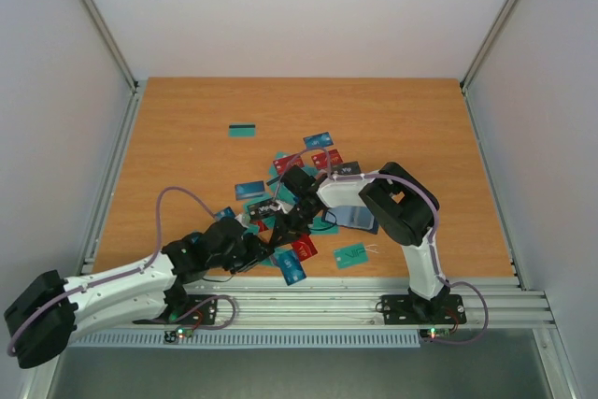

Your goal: Put the credit cards into the card holder

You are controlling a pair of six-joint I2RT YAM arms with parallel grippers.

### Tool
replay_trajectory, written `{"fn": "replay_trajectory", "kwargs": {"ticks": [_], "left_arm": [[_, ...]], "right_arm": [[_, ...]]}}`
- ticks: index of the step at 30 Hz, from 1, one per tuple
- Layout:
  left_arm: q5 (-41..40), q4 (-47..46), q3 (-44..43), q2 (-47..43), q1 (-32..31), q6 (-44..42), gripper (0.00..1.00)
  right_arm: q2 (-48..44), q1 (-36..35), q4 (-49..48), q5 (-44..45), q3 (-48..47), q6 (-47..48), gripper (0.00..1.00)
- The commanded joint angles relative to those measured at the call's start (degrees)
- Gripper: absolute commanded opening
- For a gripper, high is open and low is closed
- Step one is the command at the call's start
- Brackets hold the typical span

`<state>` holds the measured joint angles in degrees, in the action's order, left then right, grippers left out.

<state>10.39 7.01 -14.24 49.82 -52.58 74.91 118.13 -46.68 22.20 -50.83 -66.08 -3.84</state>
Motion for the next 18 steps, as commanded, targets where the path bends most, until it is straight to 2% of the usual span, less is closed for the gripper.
{"fn": "replay_trajectory", "kwargs": {"ticks": [1,5,9,13,18], "left_arm": [[-2.89,-3.65,-0.71,0.84,0.1,-0.74,0.21],[-2.35,-5.66,-0.94,4.03,0.1,-0.78,0.19],[-1.53,-6.24,-2.21,6.97,0.04,-1.42,0.09],[-1.81,-3.06,-3.69,7.04,-0.07,-2.46,0.07],[-2.86,2.34,-4.76,4.17,-0.25,-3.17,0.0]], "right_arm": [[2.23,-0.87,5.8,3.55,0.87,-0.31,0.01],[2.37,-0.87,6.01,3.46,0.78,-0.13,0.01],[2.37,-0.9,6.31,3.46,0.8,0.18,0.01],[2.27,-0.87,6.54,3.54,0.63,0.4,0.01],[0.91,-0.8,6.66,3.8,-0.12,0.11,0.01]]}}
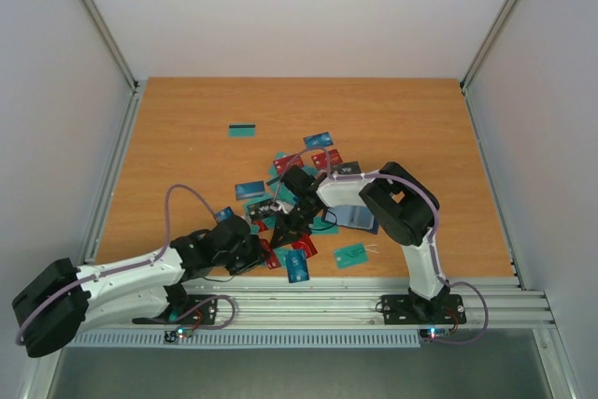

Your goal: Put the credit cards into the card holder

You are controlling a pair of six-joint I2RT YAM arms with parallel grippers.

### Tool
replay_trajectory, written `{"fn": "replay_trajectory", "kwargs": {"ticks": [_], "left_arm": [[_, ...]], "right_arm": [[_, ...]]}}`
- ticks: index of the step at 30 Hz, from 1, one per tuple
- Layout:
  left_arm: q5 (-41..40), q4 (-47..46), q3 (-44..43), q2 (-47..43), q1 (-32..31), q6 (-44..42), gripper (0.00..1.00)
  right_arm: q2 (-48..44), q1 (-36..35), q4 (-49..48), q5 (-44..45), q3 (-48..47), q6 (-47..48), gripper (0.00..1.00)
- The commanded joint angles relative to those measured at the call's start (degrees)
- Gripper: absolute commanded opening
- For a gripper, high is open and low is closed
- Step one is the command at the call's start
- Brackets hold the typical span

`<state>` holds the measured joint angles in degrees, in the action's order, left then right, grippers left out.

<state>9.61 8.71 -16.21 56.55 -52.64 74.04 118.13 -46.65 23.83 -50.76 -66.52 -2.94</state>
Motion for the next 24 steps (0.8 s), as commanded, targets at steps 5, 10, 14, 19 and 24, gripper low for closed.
{"fn": "replay_trajectory", "kwargs": {"ticks": [5,10,14,19,24], "left_arm": [[-2.67,8.21,-6.73,-6.22,-0.22,-5.91,0.0],[-1.87,15.37,-13.99,-7.48,-0.14,-14.07,0.0],[1.19,16.84,-19.83,-4.73,0.77,-21.88,0.0],[8.65,17.16,-30.24,5.47,3.22,-32.74,0.0],[20.56,12.26,-38.54,19.11,6.62,-39.3,0.0]], "right_arm": [[-2.28,0.28,9.21,4.29,-5.4,-0.12,0.01],[-7.7,3.98,13.74,5.42,-10.37,-0.1,0.02],[-14.81,8.87,16.56,6.49,-9.76,-0.16,0.07],[-23.92,17.62,21.46,9.69,-2.8,0.43,0.09],[-31.55,25.69,27.14,15.33,5.17,1.0,0.08]]}}
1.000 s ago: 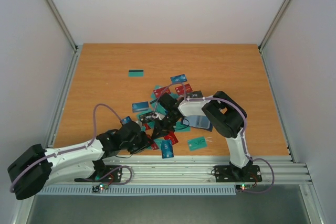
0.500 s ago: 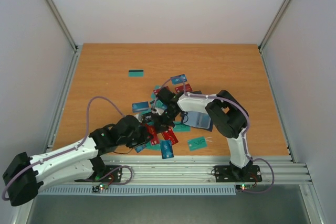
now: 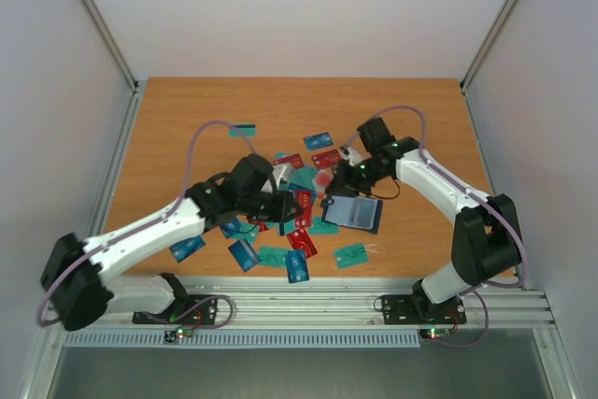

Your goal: Put the credit cards into the card holder

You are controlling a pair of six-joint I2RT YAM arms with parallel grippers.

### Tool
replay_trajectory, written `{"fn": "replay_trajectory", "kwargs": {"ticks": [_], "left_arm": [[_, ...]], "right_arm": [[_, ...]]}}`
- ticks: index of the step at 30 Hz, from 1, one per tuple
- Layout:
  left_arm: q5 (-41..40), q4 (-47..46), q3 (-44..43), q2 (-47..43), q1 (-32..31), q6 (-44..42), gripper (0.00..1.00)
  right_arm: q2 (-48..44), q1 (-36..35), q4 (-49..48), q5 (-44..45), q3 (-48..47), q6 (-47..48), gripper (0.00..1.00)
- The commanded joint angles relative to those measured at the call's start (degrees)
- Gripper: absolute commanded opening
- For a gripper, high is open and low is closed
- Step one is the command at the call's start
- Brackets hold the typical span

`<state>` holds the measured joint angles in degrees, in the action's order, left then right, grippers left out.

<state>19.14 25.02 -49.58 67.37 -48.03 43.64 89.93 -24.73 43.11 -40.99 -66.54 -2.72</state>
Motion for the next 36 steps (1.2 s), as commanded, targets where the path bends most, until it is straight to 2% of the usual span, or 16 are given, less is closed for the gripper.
{"fn": "replay_trajectory", "kwargs": {"ticks": [1,5,9,13,18,24,36], "left_arm": [[13.39,-5.15,-6.81,11.28,2.33,-9.44,0.0],[19.59,-8.68,-12.8,21.95,3.04,-12.03,0.0],[23.09,-12.3,-17.7,30.64,3.32,-12.41,0.0],[26.28,-11.27,-23.34,38.5,3.38,-13.88,0.0],[25.76,-6.57,-29.53,45.65,3.49,-17.65,0.0],[25.43,-3.16,-33.55,50.6,3.96,-20.27,0.0],[25.49,-1.05,-36.12,55.9,5.0,-19.8,0.0]], "right_arm": [[-4.31,5.02,9.02,7.06,6.33,0.83,0.08],[-5.71,8.55,12.53,13.32,9.79,0.28,0.04],[-4.05,10.16,12.07,14.24,12.29,0.41,0.02],[-0.37,11.26,11.9,14.89,11.74,1.08,0.01],[4.43,14.49,12.61,16.5,11.35,1.75,0.01],[8.72,16.25,13.72,16.91,9.81,3.94,0.01],[11.75,17.21,13.93,16.38,9.83,5.68,0.01]]}}
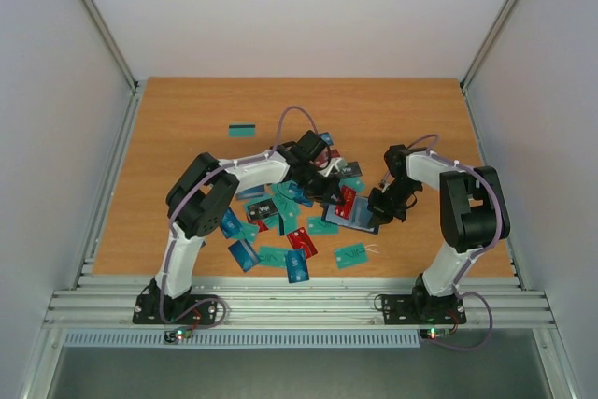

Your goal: Put the credit cards into the card holder

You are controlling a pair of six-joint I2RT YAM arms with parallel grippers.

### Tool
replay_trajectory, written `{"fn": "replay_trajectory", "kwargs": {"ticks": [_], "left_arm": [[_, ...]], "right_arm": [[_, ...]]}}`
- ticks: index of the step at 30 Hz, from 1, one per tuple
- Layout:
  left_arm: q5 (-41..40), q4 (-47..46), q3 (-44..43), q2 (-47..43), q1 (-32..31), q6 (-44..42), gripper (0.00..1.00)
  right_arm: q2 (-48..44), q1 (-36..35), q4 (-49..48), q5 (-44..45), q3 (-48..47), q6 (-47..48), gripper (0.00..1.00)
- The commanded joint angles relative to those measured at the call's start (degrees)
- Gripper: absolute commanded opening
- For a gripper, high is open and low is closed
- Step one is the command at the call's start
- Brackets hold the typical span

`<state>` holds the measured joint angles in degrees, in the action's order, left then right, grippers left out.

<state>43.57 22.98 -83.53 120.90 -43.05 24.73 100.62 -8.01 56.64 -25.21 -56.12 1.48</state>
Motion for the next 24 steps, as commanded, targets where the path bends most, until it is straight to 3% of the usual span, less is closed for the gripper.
{"fn": "replay_trajectory", "kwargs": {"ticks": [1,24], "left_arm": [[0.55,1.56,-2.32,2.55,0.05,-0.71,0.0],[6.22,-1.35,-3.3,6.97,0.01,8.23,0.0]], "right_arm": [[1.07,0.53,0.4,0.5,-0.63,1.56,0.01],[0.54,1.07,0.01,-1.41,-0.66,2.05,0.01]]}}
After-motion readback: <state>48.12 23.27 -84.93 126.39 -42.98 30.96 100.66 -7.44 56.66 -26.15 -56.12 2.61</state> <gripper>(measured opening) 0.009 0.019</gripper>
